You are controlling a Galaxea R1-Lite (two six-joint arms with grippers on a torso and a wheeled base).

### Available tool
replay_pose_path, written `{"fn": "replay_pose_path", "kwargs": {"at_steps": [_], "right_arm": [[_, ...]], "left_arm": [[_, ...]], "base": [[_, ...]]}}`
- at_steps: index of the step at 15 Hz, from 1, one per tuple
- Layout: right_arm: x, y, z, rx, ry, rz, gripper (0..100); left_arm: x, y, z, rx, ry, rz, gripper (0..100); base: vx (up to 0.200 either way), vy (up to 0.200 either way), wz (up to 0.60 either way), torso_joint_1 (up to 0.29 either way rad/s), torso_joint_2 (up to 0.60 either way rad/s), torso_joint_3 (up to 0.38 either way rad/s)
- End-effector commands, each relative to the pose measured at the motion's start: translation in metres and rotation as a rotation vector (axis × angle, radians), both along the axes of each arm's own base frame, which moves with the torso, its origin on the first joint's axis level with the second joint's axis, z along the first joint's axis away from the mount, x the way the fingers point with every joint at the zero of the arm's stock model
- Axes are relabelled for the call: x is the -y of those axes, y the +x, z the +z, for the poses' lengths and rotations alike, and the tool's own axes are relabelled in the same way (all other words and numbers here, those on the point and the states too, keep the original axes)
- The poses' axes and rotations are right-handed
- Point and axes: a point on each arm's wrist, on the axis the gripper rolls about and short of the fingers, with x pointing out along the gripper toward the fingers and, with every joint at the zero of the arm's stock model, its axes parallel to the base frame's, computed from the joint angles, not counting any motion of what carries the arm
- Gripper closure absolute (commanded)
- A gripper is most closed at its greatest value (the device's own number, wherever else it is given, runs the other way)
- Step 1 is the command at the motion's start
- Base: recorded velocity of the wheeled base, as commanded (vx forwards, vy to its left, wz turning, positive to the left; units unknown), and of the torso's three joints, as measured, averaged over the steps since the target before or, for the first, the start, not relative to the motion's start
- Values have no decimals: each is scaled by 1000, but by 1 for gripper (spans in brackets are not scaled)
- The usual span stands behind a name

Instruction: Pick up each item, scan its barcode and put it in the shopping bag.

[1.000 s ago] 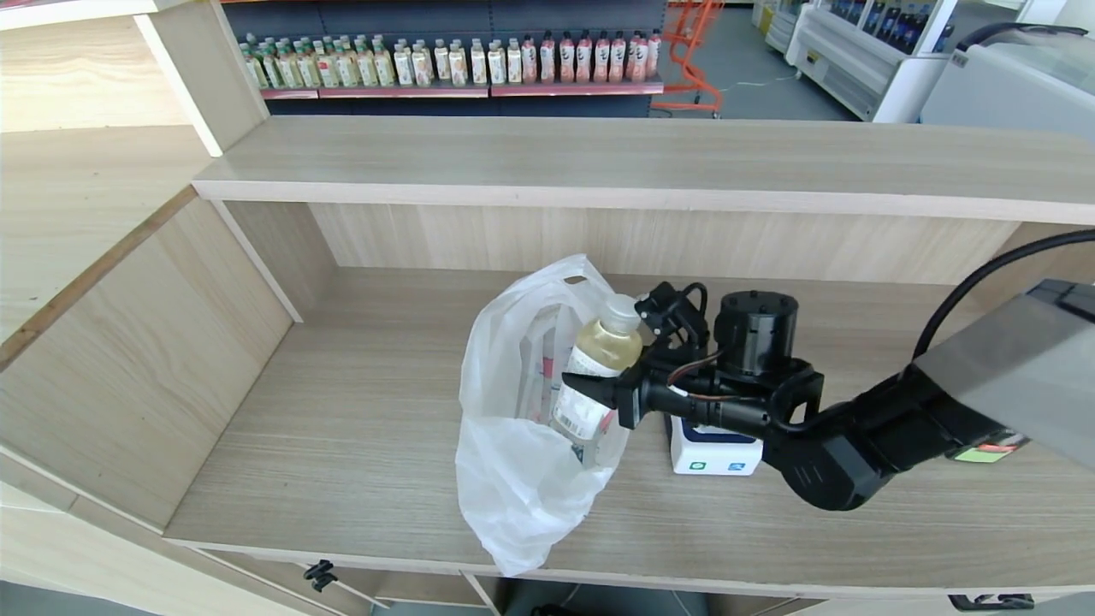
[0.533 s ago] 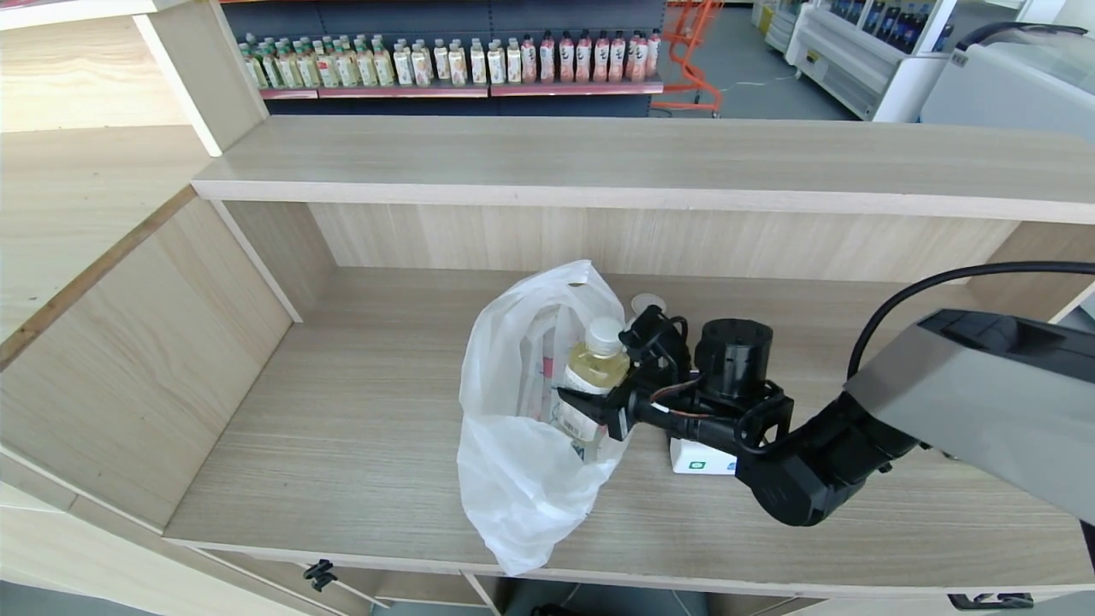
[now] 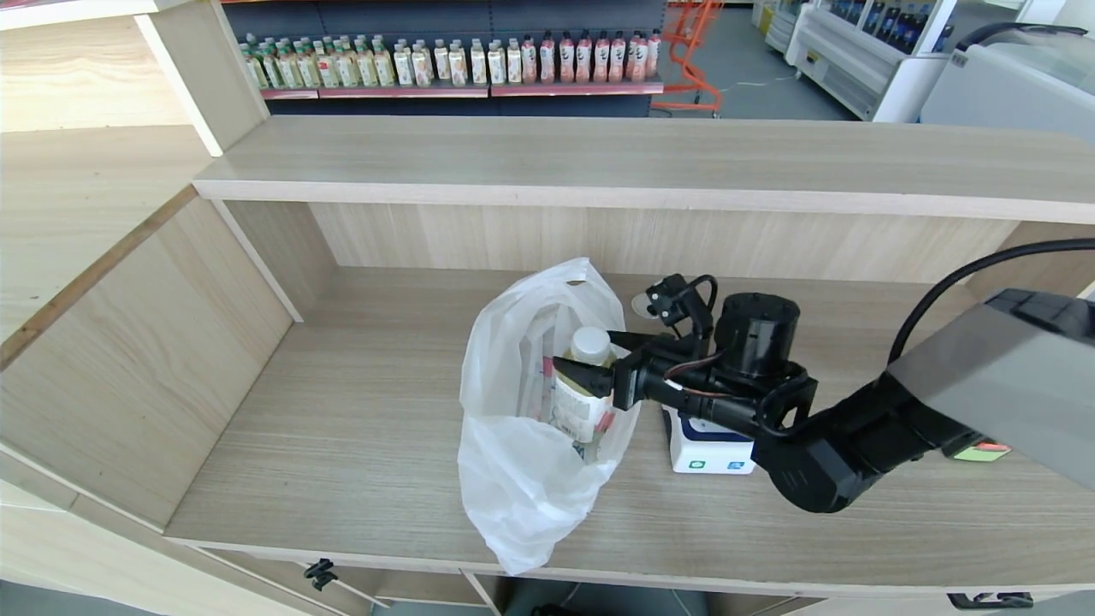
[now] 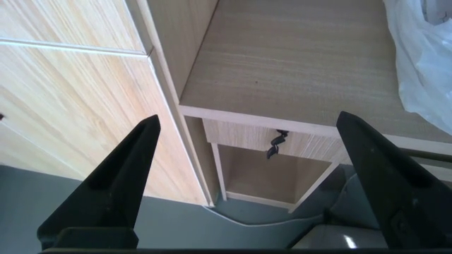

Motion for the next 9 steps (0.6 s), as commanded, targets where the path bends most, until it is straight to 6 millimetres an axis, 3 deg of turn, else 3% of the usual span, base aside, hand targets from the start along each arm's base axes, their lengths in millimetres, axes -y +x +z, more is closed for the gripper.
{"fn": "replay_pose_path", "kwargs": {"at_steps": [1,3,5,9], "right_arm": [[20,-20,44,9,45,-22,0],[48,-46,61,-52,71,-45,0],[64,-64,86,-163,208,-51,0],[97,-75,105,-146,234,-132,0]], "left_arm": [[0,0,0,0,0,-2,0],[0,0,0,0,0,0,0],[0,0,0,0,0,1,0],[0,0,0,0,0,0,0]], "base": [[0,0,0,0,0,0],[0,0,0,0,0,0],[0,0,0,0,0,0],[0,0,0,0,0,0]]}}
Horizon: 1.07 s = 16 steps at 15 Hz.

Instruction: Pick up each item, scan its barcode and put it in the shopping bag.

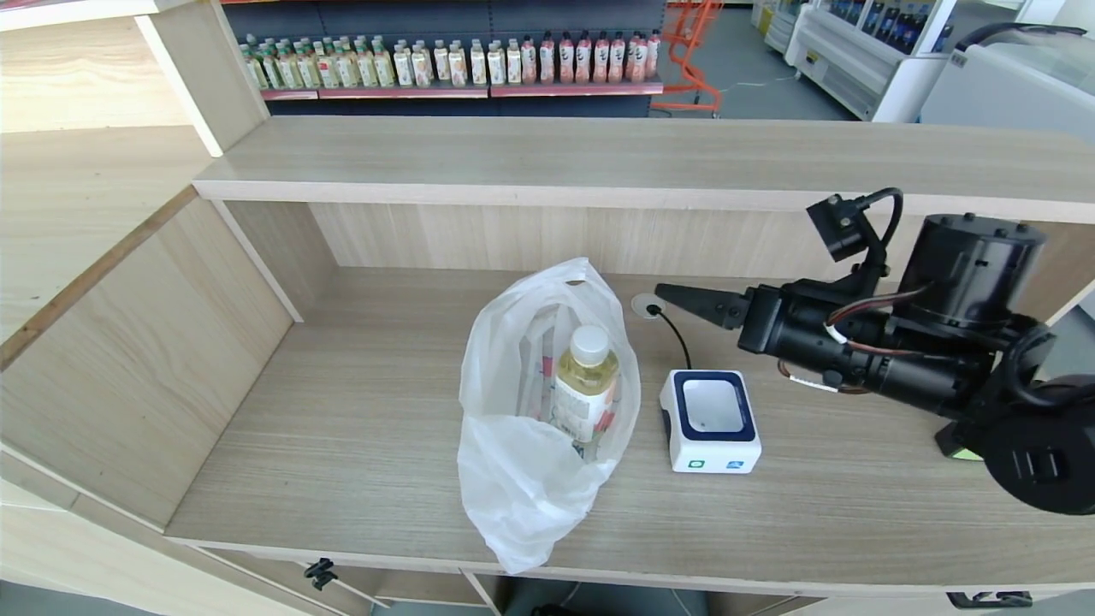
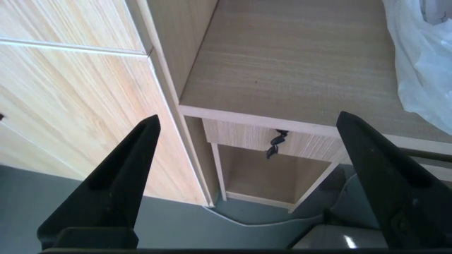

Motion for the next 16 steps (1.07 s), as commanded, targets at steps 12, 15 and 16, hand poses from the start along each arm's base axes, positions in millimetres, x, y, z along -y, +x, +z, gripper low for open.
{"fn": "replay_pose_path", "kwargs": {"at_steps": [12,15,16], "right_arm": [[48,-23,5,36,-34,-128,0],[59,-21,-4,87,-139,-170,0],[68,-19,-9,114,-203,-198,0]], "left_arm": [[0,0,0,0,1,0,0],[0,0,0,0,1,0,0],[0,0,0,0,1,-1,0]], "base": [[-83,0,0,2,0,3],[0,0,0,0,0,0],[0,-200,0,12,2,-2]]}}
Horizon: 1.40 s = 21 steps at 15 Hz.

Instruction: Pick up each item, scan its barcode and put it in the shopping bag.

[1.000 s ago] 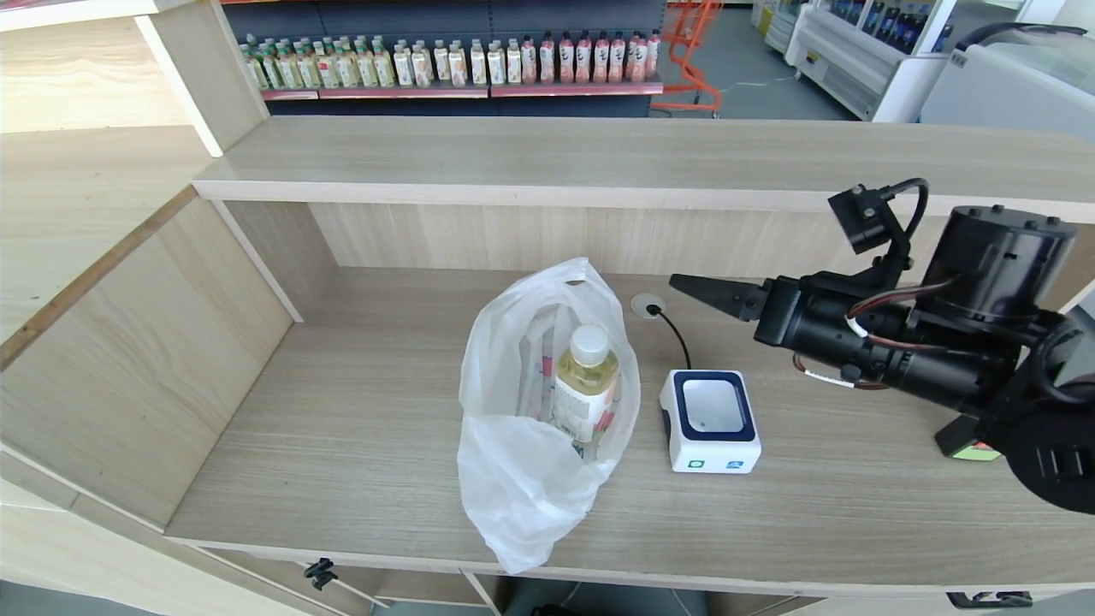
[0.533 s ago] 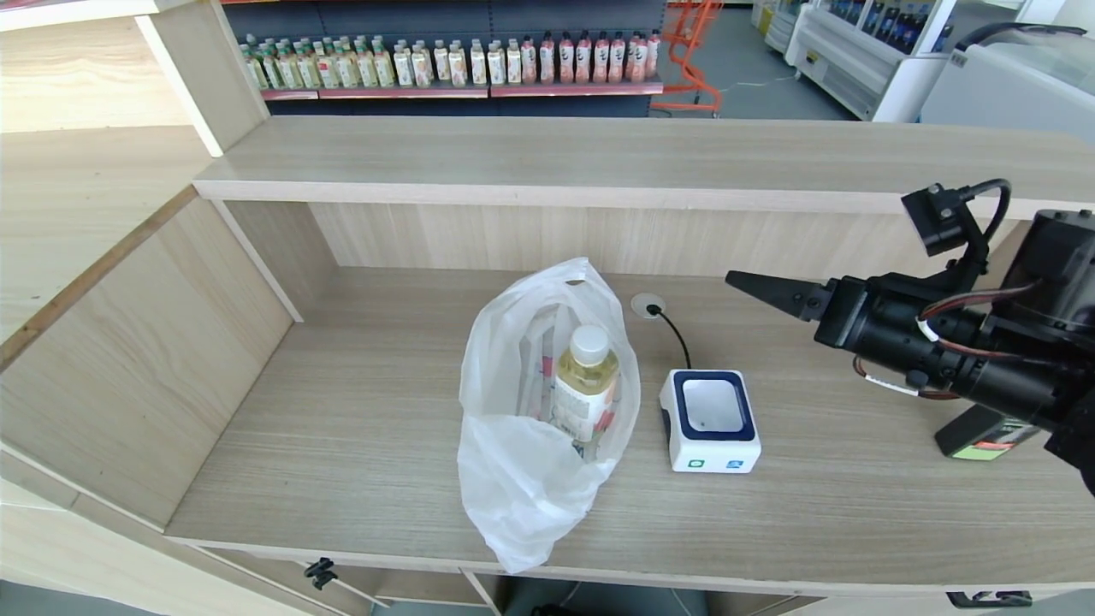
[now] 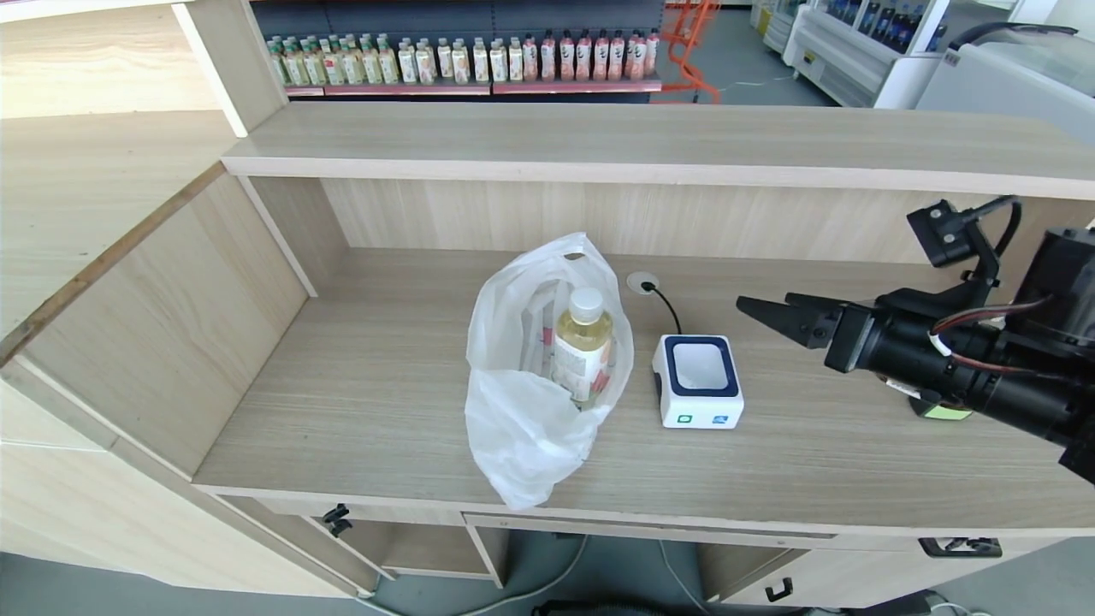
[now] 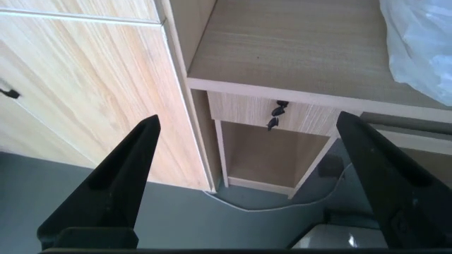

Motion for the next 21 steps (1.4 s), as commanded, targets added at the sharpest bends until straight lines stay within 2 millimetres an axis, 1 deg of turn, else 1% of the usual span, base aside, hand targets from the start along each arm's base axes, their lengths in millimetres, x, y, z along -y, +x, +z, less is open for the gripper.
{"fn": "replay_pose_path", "kwargs": {"at_steps": [1,2,3,5,10,12,16,19,20,21], "right_arm": [[14,1,-11,-2,-60,-48,0],[14,1,-11,-2,-60,-48,0],[21,-2,-14,7,-98,-70,0],[23,-5,-13,3,-102,-75,0],[26,-24,-6,-56,-116,-87,0],[30,-33,-6,-82,-163,-93,0],[33,-36,-7,-96,-185,-101,0],[37,-50,-7,-134,-253,-91,0],[41,-56,-8,-157,-299,-96,0],[43,-57,-9,-162,-317,-96,0]], "left_arm": [[0,0,0,-1,0,1,0],[0,0,0,-1,0,1,0],[0,0,0,0,0,1,0],[0,0,0,0,0,1,0],[0,0,0,0,0,1,0],[0,0,0,1,-2,1,0],[0,0,0,1,-2,3,0],[0,0,0,0,0,3,0],[0,0,0,0,0,1,0],[0,0,0,0,0,1,0]], "base": [[0,-200,0,7,-7,2],[0,-200,0,2,7,-2],[0,-200,0,2,2,2],[0,-200,0,5,7,0],[0,-200,0,4,2,2],[0,-200,0,7,5,2],[0,-200,0,4,2,2],[0,-200,0,4,1,1],[0,0,0,0,0,0],[0,0,0,0,0,0]]}}
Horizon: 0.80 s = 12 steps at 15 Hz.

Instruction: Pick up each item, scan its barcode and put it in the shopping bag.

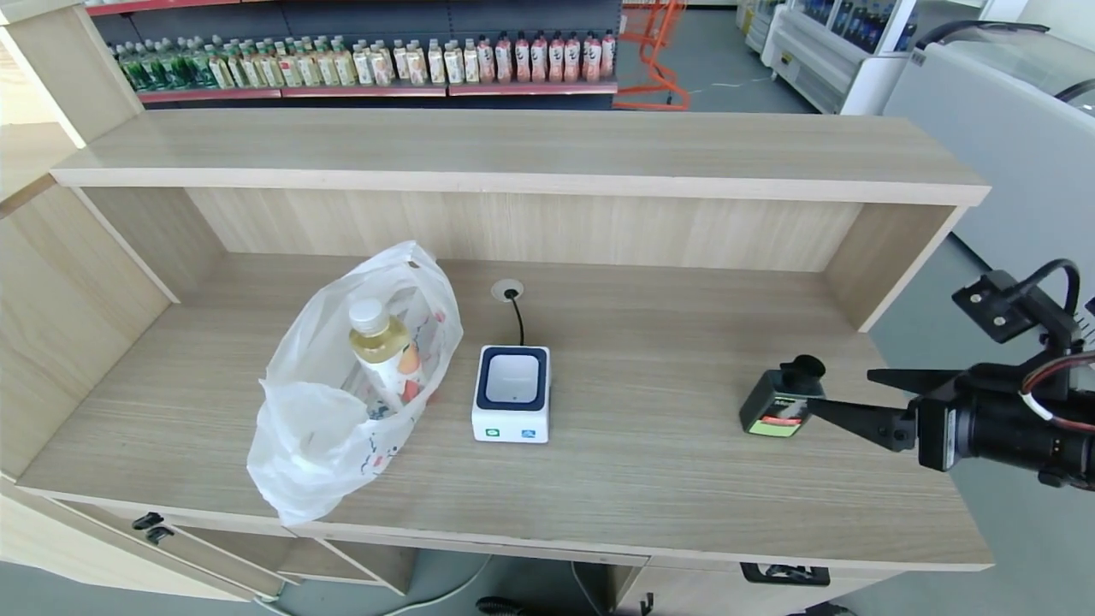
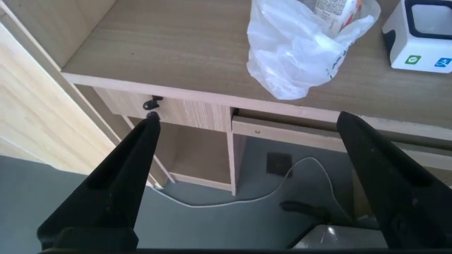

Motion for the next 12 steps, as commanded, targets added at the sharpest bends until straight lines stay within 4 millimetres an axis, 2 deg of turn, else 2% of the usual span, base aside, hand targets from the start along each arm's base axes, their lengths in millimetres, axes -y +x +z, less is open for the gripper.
{"fn": "replay_pose_path", "kwargs": {"at_steps": [1,3,7,9,11,12], "right_arm": [[11,-8,2,11,-96,-25,0],[28,-2,-7,8,-298,-129,0],[33,17,-22,-42,-449,-159,0],[35,37,-31,-68,-534,-153,0],[32,51,-39,-88,-547,-124,0],[23,60,-44,-96,-549,-88,0]], "left_arm": [[0,0,0,0,0,1,0],[0,0,0,0,0,0,0],[0,0,0,0,0,0,0],[0,0,0,0,0,0,0],[0,0,0,0,0,0,0],[0,0,0,0,0,0,0]], "base": [[0,0,0,0,0,0],[0,0,0,0,0,0],[0,0,0,0,0,0],[0,0,0,0,0,0],[0,0,0,0,0,0],[0,0,0,0,0,0]]}}
